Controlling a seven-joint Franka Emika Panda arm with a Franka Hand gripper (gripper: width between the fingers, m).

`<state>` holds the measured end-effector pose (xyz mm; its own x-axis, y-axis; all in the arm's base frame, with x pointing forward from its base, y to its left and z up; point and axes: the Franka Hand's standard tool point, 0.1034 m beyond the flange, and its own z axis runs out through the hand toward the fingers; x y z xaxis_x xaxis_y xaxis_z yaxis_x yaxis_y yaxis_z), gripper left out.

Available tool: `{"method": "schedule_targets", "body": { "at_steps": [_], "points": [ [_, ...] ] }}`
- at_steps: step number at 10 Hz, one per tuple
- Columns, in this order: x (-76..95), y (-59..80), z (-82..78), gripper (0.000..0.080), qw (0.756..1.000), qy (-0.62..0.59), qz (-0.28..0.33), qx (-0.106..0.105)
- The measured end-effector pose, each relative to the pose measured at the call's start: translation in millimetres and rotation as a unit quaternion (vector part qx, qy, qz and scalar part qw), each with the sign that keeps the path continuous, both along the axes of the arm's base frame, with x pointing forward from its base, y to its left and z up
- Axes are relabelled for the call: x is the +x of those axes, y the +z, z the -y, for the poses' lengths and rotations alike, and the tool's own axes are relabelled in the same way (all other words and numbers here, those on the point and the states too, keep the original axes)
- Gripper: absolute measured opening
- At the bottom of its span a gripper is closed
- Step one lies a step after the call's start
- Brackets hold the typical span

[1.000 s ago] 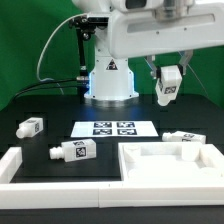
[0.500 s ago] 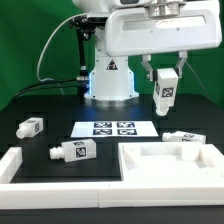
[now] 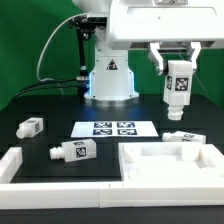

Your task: Assemble one leg

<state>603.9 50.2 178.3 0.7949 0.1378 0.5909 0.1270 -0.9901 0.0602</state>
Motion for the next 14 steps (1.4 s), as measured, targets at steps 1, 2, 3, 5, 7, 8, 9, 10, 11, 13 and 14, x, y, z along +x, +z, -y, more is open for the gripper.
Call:
{"method": "schedule_targets", "body": {
  "at_steps": [1, 2, 3, 5, 7, 8, 9, 10, 11, 13, 14],
  "points": [
    [-4.3, -5.5, 2.4, 0.0287, 1.000, -0.002, 0.000, -0.002],
    [-3.3, -4.6, 1.3, 0.0287, 1.000, -0.001, -0.001, -0.002],
    [-4.1, -6.4, 0.9, 0.0287, 1.000, -0.001, -0.002, -0.001],
    [-3.5, -23.8, -10.5, 0.0287, 1.000, -0.006, -0.020, 0.010],
    [25.7, -26.0, -31.0, 0.0287, 0.999, -0.012, -0.019, 0.032],
    [33.4, -25.3, -44.9, 0.0287, 0.998, -0.022, -0.022, 0.050],
    [32.5, -26.3, -45.1, 0.0287, 0.999, -0.013, -0.021, 0.043],
    [32.3, -27.1, -42.8, 0.0287, 0.999, -0.015, -0.022, 0.043],
    [32.2, -27.2, -43.5, 0.0287, 0.999, -0.014, -0.022, 0.043],
    [31.8, -28.7, -43.3, 0.0287, 0.999, -0.014, -0.023, 0.043],
    [30.2, -36.0, -44.6, 0.0287, 0.999, -0.016, -0.027, 0.044]
  ]
}}
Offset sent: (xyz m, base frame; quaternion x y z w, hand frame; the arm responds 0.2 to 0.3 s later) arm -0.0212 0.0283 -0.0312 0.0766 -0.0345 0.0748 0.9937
